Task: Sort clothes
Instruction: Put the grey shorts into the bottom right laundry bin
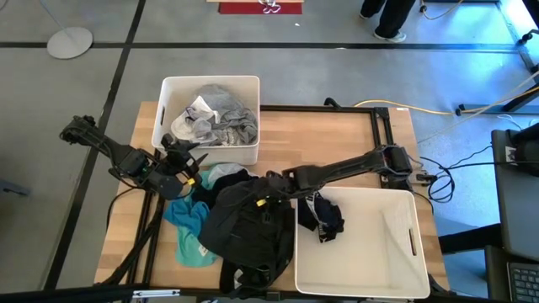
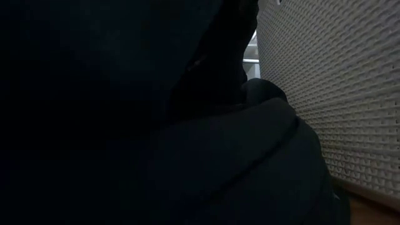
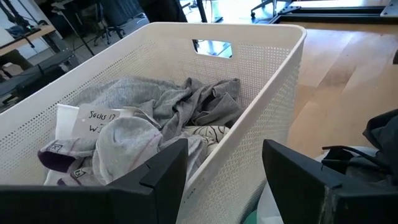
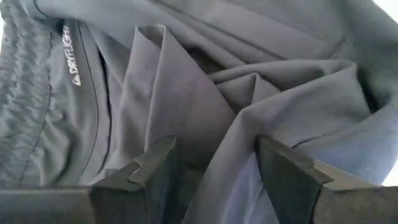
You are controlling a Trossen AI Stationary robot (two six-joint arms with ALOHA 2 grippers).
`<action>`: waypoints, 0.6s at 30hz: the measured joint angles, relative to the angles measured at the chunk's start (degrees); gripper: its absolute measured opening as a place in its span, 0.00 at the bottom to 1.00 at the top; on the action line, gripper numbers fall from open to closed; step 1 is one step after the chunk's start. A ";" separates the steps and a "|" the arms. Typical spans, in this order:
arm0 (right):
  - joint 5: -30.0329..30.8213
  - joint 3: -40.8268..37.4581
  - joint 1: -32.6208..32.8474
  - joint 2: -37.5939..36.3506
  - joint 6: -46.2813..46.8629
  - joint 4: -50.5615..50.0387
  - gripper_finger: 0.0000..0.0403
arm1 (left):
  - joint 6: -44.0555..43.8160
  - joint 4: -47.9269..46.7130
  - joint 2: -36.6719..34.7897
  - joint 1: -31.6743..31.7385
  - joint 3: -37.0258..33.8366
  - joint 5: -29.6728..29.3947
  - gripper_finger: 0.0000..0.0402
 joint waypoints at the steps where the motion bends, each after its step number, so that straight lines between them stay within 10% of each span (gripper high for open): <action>1: -0.02 -0.02 0.00 0.12 0.00 -0.04 0.54 | -0.08 0.04 0.09 0.00 0.00 -0.03 0.49; 11: -9.18 2.19 0.12 0.01 -2.52 2.09 0.54 | -0.08 -0.04 0.29 -0.02 0.00 -0.04 0.49; 18: -1.82 1.97 0.50 2.61 -3.25 3.12 0.54 | 0.07 -0.05 0.27 -0.02 0.00 -0.04 0.49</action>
